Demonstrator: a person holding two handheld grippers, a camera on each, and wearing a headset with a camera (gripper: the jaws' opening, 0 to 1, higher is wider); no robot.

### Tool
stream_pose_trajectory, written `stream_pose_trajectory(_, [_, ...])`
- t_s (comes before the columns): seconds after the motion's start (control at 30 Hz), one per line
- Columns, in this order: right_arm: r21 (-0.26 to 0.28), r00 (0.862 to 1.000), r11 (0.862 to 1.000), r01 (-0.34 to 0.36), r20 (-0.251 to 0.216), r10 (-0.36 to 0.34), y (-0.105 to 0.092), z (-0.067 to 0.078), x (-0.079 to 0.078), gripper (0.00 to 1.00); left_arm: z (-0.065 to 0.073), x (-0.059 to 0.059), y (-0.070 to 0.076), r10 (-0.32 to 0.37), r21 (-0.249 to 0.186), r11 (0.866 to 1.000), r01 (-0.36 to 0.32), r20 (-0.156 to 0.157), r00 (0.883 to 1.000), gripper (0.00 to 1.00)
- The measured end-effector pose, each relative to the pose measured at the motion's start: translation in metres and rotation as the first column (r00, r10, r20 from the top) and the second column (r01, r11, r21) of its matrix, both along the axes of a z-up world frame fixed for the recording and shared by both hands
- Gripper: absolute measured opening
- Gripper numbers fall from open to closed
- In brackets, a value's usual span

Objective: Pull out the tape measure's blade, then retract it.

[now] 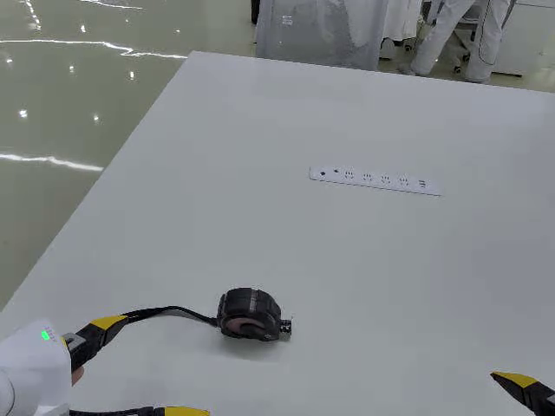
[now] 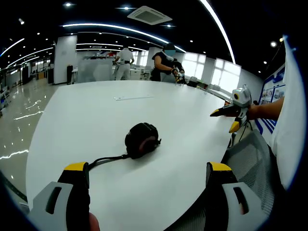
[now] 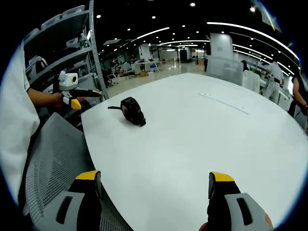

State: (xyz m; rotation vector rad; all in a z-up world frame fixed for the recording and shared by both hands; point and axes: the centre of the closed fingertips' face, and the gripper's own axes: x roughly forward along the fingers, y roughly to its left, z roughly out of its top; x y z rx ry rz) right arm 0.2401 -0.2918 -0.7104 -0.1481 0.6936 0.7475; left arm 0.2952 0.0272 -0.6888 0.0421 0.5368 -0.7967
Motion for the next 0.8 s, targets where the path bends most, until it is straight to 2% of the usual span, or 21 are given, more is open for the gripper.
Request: stream_pose_trajectory(0.8, [-0.005, 1.000, 1.000, 0.002, -0.004, -0.002, 0.0000, -0.0038, 0.0004, 0.94, -0.0021, 0.0005, -0.0016, -0.009, 0.004, 1.000, 0.009, -0.006, 1.000, 0.99])
